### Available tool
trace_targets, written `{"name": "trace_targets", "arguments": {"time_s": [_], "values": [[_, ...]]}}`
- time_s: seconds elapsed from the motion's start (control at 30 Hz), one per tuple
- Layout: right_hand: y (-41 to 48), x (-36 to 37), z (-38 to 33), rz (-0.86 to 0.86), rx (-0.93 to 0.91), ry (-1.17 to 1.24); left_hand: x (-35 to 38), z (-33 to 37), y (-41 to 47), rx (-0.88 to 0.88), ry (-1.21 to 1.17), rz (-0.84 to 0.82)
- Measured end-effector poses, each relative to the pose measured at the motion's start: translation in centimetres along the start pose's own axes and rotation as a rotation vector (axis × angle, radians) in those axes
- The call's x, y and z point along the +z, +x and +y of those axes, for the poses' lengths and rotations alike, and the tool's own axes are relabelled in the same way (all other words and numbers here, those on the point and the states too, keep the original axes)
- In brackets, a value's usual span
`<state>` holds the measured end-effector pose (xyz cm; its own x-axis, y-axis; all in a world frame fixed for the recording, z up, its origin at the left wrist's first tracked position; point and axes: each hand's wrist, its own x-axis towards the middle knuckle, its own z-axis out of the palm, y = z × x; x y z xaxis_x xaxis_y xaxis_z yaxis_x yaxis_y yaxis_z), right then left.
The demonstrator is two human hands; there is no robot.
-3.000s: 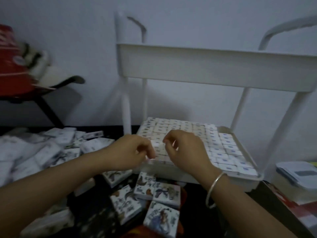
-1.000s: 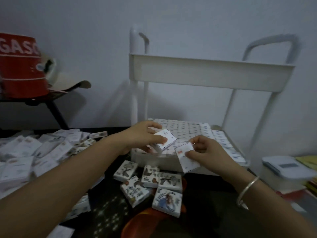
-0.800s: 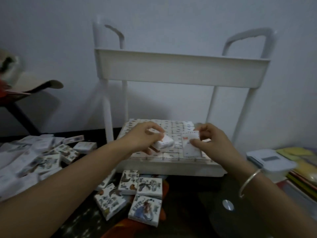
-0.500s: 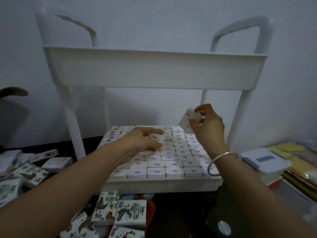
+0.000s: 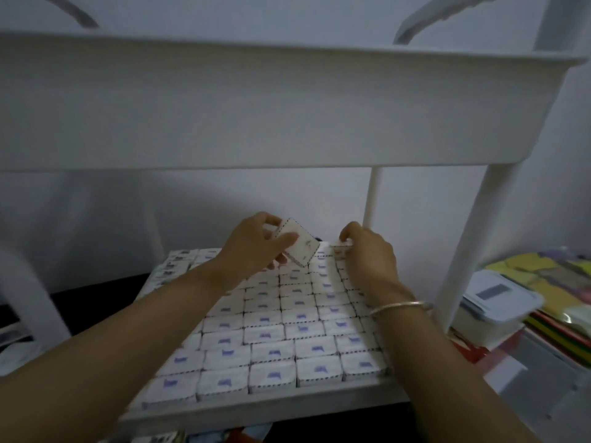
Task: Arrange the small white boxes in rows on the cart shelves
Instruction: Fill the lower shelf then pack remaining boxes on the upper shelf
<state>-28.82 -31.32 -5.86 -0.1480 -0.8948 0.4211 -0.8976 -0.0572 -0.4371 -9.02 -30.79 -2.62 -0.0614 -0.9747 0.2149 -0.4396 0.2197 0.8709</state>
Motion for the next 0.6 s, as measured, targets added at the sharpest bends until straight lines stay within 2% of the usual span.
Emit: {"name": "trace_targets", "arguments": {"time_s": [0.23, 0.43, 0.6], "values": [[-0.3, 0.4, 0.4, -0.110, 0.063, 0.058, 3.8, -0.9, 3.6, 0.068, -0.133, 0.037], [-0.7, 0.2, 0.2, -0.133, 0.036, 0.035, 6.5, -0.7, 5.6, 0.147, -0.080, 0.069], [-0.6, 0.1, 0.0, -0.120, 0.031, 0.038, 6.7, -0.4, 6.1, 0.266, 0.088, 0.077]]}}
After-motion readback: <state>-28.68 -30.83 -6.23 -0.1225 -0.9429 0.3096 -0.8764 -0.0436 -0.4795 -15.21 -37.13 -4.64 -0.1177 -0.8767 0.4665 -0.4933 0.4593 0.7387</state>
